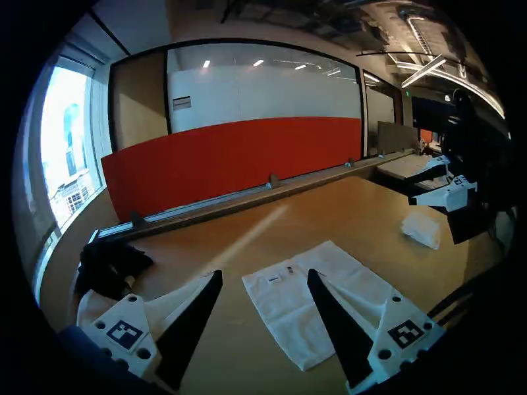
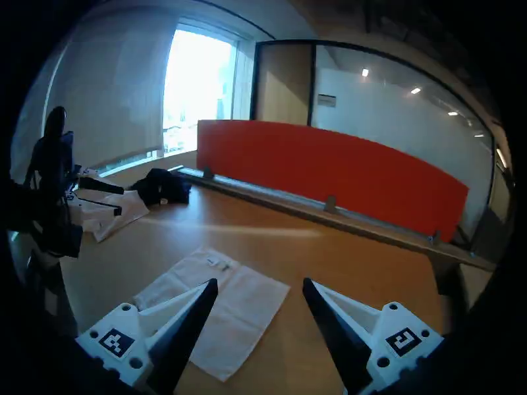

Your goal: Fold towel

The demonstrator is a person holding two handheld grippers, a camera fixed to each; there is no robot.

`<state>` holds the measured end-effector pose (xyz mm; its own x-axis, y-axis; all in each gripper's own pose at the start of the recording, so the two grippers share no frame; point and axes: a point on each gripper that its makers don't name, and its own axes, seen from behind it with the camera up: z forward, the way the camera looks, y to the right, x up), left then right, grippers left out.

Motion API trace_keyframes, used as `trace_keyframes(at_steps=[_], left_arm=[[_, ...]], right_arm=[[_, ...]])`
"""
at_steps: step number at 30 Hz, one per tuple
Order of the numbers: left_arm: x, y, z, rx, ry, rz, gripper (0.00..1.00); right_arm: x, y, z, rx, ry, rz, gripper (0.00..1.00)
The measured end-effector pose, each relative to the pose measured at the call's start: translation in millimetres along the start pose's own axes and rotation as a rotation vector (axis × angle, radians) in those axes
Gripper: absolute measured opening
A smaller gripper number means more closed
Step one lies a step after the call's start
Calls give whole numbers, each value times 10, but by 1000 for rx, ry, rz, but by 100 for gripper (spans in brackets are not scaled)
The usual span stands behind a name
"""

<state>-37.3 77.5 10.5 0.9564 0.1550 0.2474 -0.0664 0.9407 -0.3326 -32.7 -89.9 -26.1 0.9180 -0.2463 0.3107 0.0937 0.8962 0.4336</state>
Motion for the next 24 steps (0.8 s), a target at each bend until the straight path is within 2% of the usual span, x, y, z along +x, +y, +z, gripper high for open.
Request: trace_keyframes(at_steps=[13,24], left_arm=[[-490,171,111,-45,-89,11,96],[-1014,285,201,-70,-177,25,96]], right_arm=[[-461,-94,92,41,-83,-33,100],[-938,-215,192,71,-151,-55,100]])
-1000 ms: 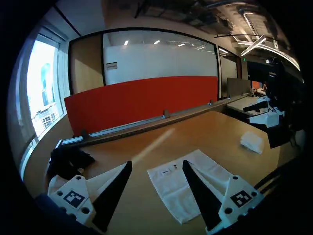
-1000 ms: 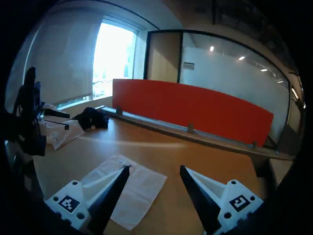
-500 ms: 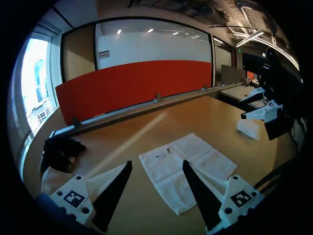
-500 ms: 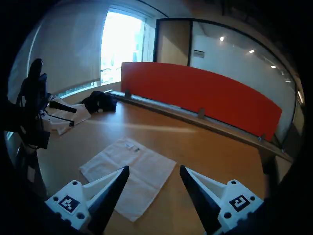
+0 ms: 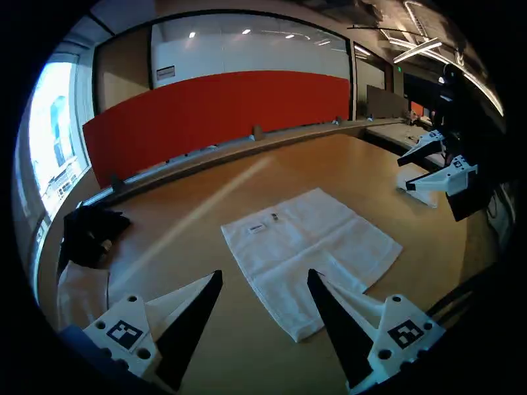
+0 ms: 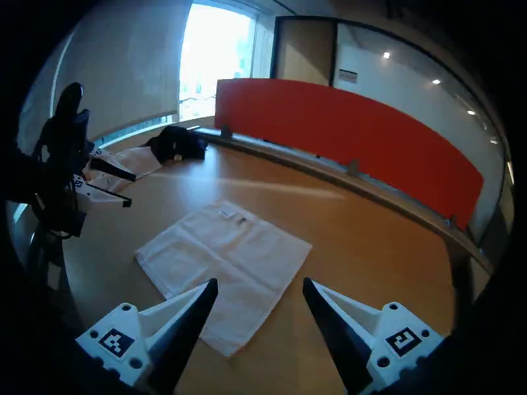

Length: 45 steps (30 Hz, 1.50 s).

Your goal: Fold towel

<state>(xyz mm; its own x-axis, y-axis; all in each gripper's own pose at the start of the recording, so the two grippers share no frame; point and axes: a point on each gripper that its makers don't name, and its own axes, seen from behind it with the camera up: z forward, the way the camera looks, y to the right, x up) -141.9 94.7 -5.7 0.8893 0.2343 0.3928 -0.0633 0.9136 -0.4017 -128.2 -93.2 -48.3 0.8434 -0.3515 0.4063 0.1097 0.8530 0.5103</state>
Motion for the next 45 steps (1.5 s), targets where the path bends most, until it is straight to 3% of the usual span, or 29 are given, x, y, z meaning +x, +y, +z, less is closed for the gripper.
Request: trace_keyframes(at_steps=[17,30,38,45], left_arm=[[-710,191,296,-66,-137,14,96],[-1069,326,370,-106,-211,15,96],[-1218,412,368,-126,-247,15,96],[-1288,493,381,-144,-271,7,82]], right_arm=[[-716,-184,265,44,-118,-24,99],[-1158,-320,354,72,-197,-36,99],[-1336,-365,390,90,-236,-25,93],[-1478,-404,384,108,-263,-21,79]])
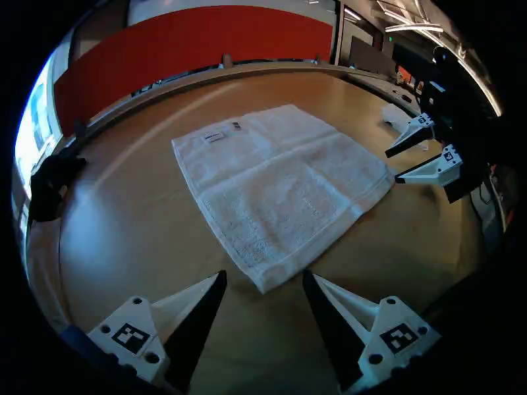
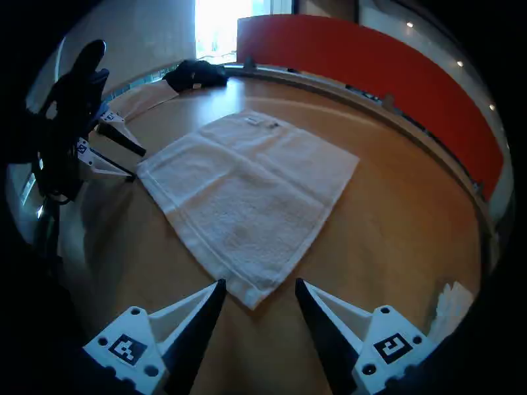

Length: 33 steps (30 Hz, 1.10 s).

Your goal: Fold towel

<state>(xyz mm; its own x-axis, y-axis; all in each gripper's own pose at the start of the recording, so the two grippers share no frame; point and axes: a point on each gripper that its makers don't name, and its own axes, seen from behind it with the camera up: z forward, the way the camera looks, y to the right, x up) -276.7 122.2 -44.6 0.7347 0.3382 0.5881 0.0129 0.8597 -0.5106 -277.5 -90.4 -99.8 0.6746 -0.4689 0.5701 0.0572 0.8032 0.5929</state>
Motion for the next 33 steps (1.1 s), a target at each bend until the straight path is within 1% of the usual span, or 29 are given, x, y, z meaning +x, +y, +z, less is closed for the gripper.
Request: trace_keyframes(at_steps=[5,8,13,16,19,23,25,27,29,33], left_arm=[[-9,43,47,17,-8,36,72],[3,64,55,18,-10,38,68],[-7,59,53,23,-17,15,64],[-7,59,49,29,-18,9,61],[-6,60,45,34,-19,2,58],[-7,60,40,41,-22,-11,54],[-6,60,39,44,-24,-13,53],[-5,56,40,48,-26,-15,49],[-2,42,44,57,-28,-16,25],[-1,44,48,66,-26,-23,19]], right_arm=[[-72,4,16,-1,-10,10,70],[-79,-14,23,6,-9,16,64],[-72,-35,29,14,-4,29,55],[-67,-36,27,13,0,36,48],[-62,-31,25,11,3,44,37],[-62,-26,19,11,3,51,35],[-62,-31,15,12,1,49,32],[-60,-41,12,15,0,46,29],[-54,-58,10,19,-1,45,28],[-41,-91,8,28,-3,52,23]])
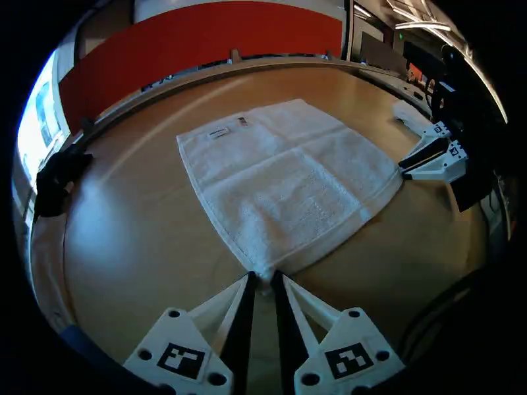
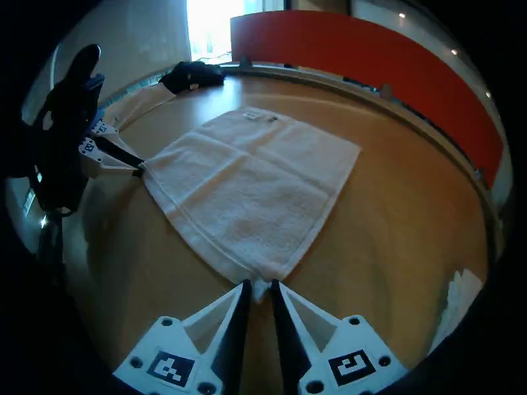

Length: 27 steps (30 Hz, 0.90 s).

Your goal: Fold towel

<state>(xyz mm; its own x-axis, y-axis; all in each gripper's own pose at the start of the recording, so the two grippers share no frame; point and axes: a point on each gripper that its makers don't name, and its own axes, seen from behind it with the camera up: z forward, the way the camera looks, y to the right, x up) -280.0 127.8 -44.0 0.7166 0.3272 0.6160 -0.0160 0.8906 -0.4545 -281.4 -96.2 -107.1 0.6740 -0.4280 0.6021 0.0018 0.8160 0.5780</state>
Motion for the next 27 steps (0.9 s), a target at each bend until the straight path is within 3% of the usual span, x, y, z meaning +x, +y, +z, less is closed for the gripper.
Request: trace_keyframes(at_steps=[6,15,20,27], left_arm=[[-5,14,-16,0,0,-8,15],[105,-9,-122,5,12,-60,14],[219,-24,-213,12,31,-67,14],[256,-28,-220,11,34,-66,14]], right_arm=[[40,-26,-18,2,6,12,16],[220,-41,-118,6,50,41,14],[368,-40,-193,9,80,64,14],[405,-25,-209,13,82,71,13]])
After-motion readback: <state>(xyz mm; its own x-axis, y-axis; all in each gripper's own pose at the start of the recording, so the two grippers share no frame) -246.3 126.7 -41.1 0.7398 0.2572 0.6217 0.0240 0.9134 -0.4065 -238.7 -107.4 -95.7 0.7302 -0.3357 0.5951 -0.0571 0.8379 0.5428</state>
